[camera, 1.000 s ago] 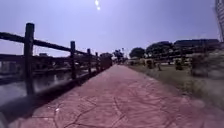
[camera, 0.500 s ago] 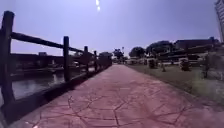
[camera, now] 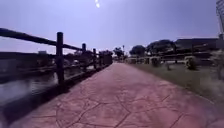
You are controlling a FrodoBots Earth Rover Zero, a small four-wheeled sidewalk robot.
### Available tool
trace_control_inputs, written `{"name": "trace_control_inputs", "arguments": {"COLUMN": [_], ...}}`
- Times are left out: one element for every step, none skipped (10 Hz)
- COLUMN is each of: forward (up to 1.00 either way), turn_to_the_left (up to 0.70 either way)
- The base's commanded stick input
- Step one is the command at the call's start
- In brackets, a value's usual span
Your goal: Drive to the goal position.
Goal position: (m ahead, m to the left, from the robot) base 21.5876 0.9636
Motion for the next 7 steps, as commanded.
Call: {"name": "trace_control_inputs", "arguments": {"forward": [1.00, 1.00, 1.00, 1.00, 1.00, 1.00, 1.00], "turn_to_the_left": [-0.27, -0.16, -0.05, 0.01, 0.01, 0.01, 0.01]}}
